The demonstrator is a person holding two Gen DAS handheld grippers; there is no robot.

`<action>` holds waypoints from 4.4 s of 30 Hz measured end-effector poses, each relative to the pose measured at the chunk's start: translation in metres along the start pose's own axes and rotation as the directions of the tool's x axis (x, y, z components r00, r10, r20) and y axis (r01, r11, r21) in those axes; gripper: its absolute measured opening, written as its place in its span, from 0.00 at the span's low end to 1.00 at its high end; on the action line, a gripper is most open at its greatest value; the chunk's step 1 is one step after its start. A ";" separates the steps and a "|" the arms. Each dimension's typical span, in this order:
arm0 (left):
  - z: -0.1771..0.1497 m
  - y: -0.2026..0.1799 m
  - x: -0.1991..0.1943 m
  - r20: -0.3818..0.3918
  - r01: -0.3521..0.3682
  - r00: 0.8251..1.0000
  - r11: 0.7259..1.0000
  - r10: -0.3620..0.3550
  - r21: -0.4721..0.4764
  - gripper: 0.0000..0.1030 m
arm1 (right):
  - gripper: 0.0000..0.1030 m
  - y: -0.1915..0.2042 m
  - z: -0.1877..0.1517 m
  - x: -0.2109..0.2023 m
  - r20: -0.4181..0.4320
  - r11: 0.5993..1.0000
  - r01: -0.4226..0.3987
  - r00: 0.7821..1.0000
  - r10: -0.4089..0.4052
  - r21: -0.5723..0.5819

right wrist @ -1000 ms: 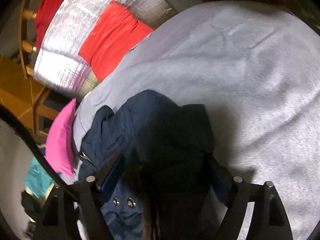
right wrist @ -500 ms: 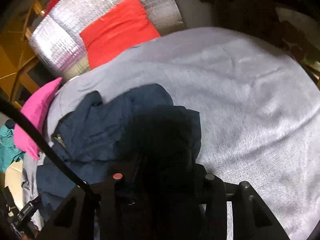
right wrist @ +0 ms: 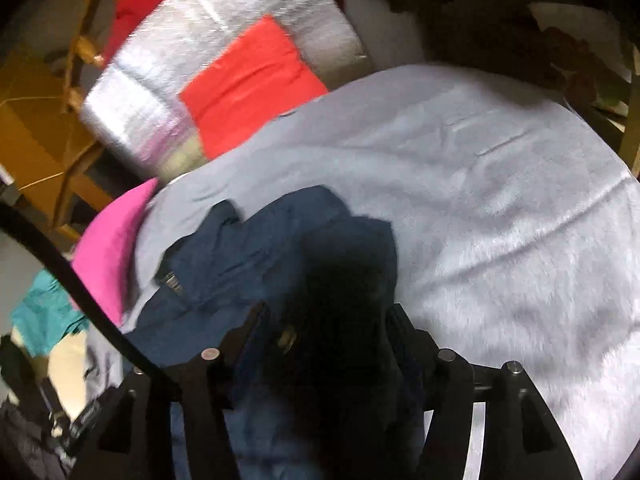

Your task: Fold large clothes

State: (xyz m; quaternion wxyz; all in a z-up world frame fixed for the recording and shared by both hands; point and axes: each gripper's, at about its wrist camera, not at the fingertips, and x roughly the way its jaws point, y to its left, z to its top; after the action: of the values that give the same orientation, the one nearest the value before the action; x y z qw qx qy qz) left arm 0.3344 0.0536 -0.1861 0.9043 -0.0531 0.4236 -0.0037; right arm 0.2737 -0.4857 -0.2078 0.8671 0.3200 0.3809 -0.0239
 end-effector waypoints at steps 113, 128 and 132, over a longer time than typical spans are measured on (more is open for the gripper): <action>-0.285 0.055 -0.110 -0.300 0.247 0.924 0.969 -0.236 -0.003 0.44 | 0.29 -0.051 -0.282 -0.096 -0.344 0.997 -0.030 0.939 0.006 -0.066; -0.252 0.063 -0.142 -0.236 0.408 0.882 0.912 -0.407 -0.047 0.16 | 0.16 0.013 -0.260 -0.150 -0.339 0.943 -0.166 0.939 0.062 -0.287; -0.248 0.065 -0.140 -0.242 0.438 0.864 0.896 -0.441 -0.067 0.23 | 0.20 0.003 -0.261 -0.126 -0.384 0.948 -0.186 0.920 0.075 -0.259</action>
State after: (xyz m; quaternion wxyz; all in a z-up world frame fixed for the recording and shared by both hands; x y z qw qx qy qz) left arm 0.0516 0.1028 -0.2431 0.8182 -0.1518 0.5115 -0.2141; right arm 0.0169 -0.3594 -0.2527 0.8170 0.2128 0.5141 0.1514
